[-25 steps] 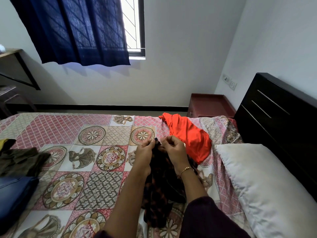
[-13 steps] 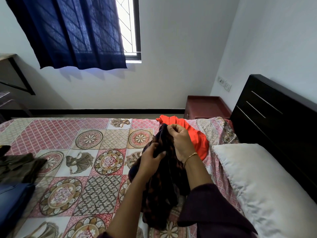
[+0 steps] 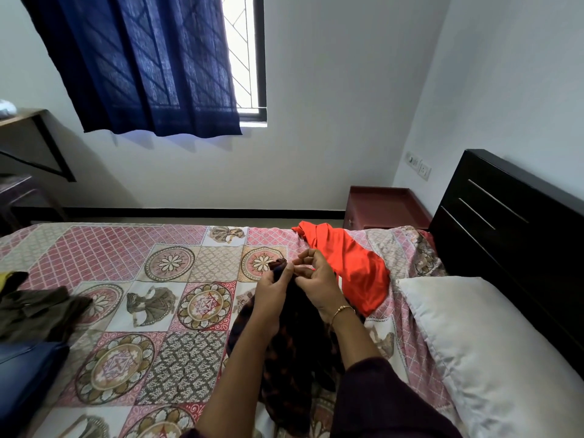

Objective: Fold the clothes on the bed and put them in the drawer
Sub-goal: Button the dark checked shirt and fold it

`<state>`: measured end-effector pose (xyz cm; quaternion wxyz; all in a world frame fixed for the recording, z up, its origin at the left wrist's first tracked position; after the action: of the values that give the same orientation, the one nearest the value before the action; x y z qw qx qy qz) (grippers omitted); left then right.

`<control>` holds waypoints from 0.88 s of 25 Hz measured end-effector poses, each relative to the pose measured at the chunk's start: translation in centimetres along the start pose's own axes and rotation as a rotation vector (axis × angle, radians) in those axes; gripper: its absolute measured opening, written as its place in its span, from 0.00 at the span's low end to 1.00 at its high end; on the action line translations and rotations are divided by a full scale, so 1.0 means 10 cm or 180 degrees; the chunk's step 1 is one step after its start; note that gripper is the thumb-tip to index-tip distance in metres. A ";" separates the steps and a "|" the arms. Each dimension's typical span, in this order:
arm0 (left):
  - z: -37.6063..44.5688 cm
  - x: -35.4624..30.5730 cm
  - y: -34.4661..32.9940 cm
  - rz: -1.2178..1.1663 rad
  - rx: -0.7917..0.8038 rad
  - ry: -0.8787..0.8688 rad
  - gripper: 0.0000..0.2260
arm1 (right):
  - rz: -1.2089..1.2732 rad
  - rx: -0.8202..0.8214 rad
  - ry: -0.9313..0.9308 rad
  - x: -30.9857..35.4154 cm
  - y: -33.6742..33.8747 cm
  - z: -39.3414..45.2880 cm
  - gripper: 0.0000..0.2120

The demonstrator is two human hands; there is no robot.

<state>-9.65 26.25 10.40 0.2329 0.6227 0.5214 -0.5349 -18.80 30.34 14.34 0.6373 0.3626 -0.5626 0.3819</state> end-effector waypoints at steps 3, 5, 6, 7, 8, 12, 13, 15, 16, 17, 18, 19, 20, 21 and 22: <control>0.05 0.06 0.14 -0.0266 -0.0291 0.0224 0.13 | -0.0004 0.0109 0.0019 -0.02 -0.05 -0.01 0.20; 0.03 0.02 0.22 -0.0127 -0.0573 0.0096 0.08 | -0.0478 0.0160 0.0202 -0.02 -0.14 -0.03 0.20; -0.01 -0.03 0.25 0.0015 -0.0744 -0.0044 0.08 | -0.0961 0.0092 0.0395 -0.01 -0.18 -0.03 0.18; -0.04 -0.08 0.27 0.0070 -0.0867 -0.0172 0.09 | -0.1450 -0.0043 0.0622 0.02 -0.21 -0.05 0.15; -0.06 -0.13 0.27 0.0048 -0.0910 -0.0271 0.10 | -0.1712 -0.0192 0.0788 0.02 -0.22 -0.08 0.11; -0.09 -0.17 0.23 0.0037 -0.0711 -0.0356 0.09 | -0.1073 -0.0021 0.0708 -0.08 -0.22 -0.19 0.05; -0.08 -0.16 0.24 -0.0026 -0.0699 -0.0331 0.09 | -0.1037 0.0053 0.0689 -0.09 -0.22 -0.18 0.04; -0.07 -0.19 0.28 -0.0179 -0.0744 -0.0327 0.09 | -0.1278 0.0159 0.0712 -0.13 -0.22 -0.15 0.05; -0.07 -0.21 0.28 -0.0205 -0.0749 -0.0335 0.09 | -0.1548 0.0150 0.0828 -0.12 -0.22 -0.17 0.10; -0.05 -0.23 0.28 -0.0204 -0.0728 -0.0353 0.09 | -0.1781 -0.0028 0.0960 -0.11 -0.19 -0.19 0.14; -0.04 -0.25 0.27 -0.0141 -0.0697 -0.0381 0.09 | -0.1886 -0.0317 0.1093 -0.11 -0.11 -0.21 0.17; -0.03 -0.29 0.25 -0.0040 -0.0693 -0.0427 0.09 | -0.1894 -0.0637 0.1201 -0.08 0.00 -0.25 0.17; -0.04 -0.32 0.23 0.0064 -0.0707 -0.0463 0.09 | -0.1825 -0.0914 0.1279 -0.04 0.11 -0.27 0.14; -0.03 -0.35 0.22 0.0153 -0.0730 -0.0480 0.09 | -0.1771 -0.1055 0.1361 0.00 0.20 -0.26 0.11; -0.01 -0.36 0.22 0.0177 -0.0761 -0.0481 0.09 | -0.1767 -0.1075 0.1431 0.05 0.26 -0.22 0.09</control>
<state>-7.19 24.13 13.11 0.3588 0.5626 0.5449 -0.5077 -20.11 33.53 14.72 0.8743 0.2983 -0.3444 0.1671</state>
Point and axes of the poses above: each hand's wrist, its own z-axis towards the middle knuckle, its own y-axis out of the back of the hand, x = y × z, the point moved 8 cm from there along z, towards the middle knuckle, and after that the axes turned 4 degrees about y, right-handed, at the moved point
